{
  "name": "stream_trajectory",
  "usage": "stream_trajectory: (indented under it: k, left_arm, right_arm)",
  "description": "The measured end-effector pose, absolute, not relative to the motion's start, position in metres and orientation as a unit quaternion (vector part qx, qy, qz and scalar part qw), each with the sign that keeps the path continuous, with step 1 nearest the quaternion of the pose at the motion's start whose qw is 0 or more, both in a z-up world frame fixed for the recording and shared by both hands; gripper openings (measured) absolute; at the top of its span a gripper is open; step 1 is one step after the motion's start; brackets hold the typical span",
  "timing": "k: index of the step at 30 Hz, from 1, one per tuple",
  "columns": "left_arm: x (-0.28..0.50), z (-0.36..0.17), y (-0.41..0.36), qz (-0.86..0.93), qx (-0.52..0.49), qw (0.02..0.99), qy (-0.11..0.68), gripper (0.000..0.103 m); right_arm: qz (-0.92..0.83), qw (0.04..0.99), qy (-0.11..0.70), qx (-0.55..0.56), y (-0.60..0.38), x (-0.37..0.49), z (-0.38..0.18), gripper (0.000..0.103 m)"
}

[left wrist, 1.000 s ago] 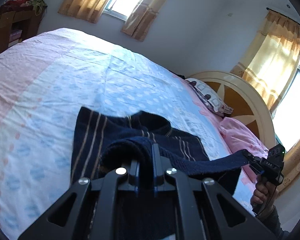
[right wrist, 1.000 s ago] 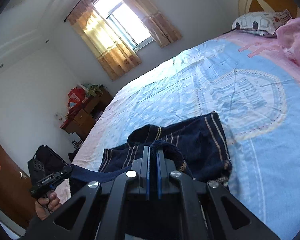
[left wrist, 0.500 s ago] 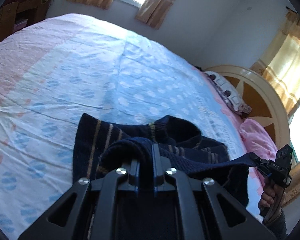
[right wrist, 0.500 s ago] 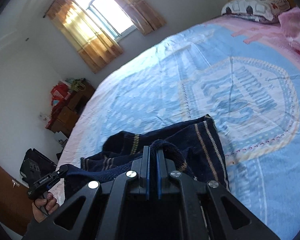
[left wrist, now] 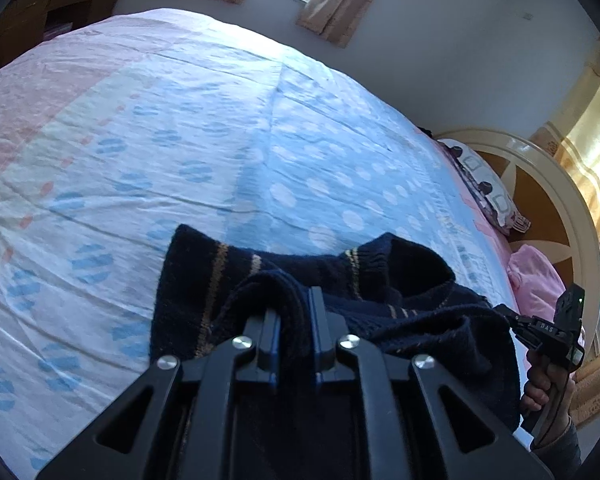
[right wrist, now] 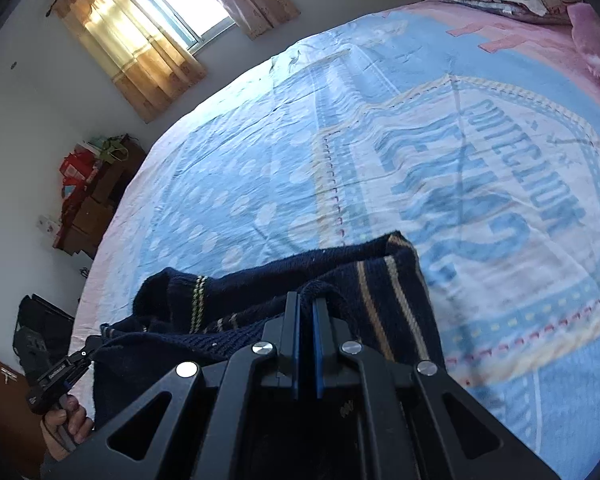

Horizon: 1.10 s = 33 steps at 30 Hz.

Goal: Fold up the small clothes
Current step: 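Lay the hem down on the sweater and open both grippers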

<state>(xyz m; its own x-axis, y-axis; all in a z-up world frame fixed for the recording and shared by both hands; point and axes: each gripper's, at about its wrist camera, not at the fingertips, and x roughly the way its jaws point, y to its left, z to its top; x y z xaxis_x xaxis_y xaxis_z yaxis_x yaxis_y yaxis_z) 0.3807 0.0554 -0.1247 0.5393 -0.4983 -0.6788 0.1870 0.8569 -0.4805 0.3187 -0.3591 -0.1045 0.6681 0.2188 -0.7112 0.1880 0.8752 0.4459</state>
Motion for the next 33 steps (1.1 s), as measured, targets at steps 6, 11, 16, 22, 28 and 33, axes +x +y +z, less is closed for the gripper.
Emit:
stream_trajectory:
  k: [6,11,16,22,28,33]
  left_arm:
    - [0.389,-0.130,0.050,-0.181,-0.160,0.867,0.436,0.017]
    - [0.385,-0.126,0.054,-0.179,-0.164,0.869,0.431,0.019]
    - [0.366,-0.107,0.069,-0.116,-0.163,0.904,0.378,0.075]
    - [0.362,-0.109,0.069,-0.098,-0.142,0.910,0.377,0.078]
    - [0.363,-0.142,0.076,-0.055,-0.145,0.895,0.418,0.077]
    - [0.347,-0.146,0.093,-0.006,-0.167,0.898,0.408,0.078]
  right_arm:
    - [-0.006,0.877,0.414,0.244,-0.360,0.335,-0.115,0.005]
    - [-0.006,0.878,0.406,0.252,-0.363,0.334,-0.124,0.006]
    - [-0.002,0.887,0.402,0.227,-0.356,0.334,-0.121,0.008]
    - [-0.019,0.915,0.361,0.176,-0.345,0.327,-0.104,0.059]
    - [-0.014,0.929,0.339,0.150,-0.338,0.317,-0.088,0.061]
    - [-0.041,0.908,0.416,0.036,-0.309,0.330,-0.112,0.044]
